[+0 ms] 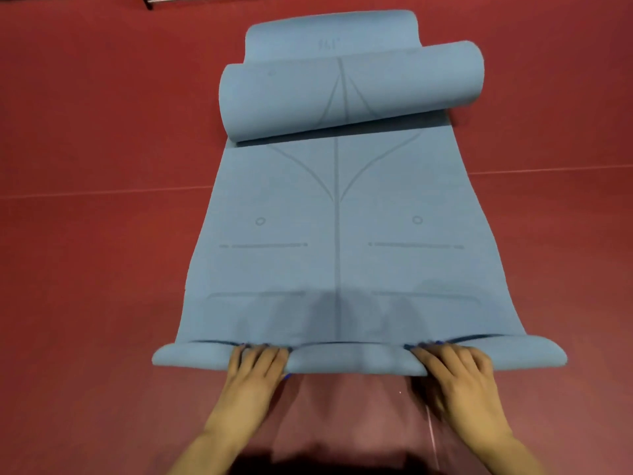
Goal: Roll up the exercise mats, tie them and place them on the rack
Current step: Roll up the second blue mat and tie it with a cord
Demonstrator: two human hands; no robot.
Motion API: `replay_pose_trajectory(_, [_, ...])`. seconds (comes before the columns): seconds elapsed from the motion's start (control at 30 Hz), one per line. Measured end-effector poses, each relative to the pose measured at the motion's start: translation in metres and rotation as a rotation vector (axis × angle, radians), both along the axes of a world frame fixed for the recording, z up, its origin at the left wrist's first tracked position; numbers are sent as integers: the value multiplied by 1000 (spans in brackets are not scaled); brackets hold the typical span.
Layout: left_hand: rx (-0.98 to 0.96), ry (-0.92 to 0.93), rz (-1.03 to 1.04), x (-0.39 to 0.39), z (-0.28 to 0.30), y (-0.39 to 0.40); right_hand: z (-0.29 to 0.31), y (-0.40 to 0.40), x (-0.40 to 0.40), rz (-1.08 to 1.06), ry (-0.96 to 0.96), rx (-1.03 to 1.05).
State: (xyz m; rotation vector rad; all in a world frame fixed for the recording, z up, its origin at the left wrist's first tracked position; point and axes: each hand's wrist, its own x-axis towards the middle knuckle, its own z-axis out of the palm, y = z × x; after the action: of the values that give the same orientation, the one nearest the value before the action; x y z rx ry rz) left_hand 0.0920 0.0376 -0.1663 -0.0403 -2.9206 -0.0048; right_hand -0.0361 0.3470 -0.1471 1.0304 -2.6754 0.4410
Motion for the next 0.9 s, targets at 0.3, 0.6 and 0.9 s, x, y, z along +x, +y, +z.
replay_pose_trajectory(0.3, [25,-63,-38,-13,3,34,-21,29,14,-218,-144,84])
replay_pose_trajectory(0.6, [0,-60,50,-5,14,12,-19,11,4,-55,-132,88])
replay_pose_trajectory(0.9, [35,-171,139,1,1,31,-24,-13,27,-248,-100,89])
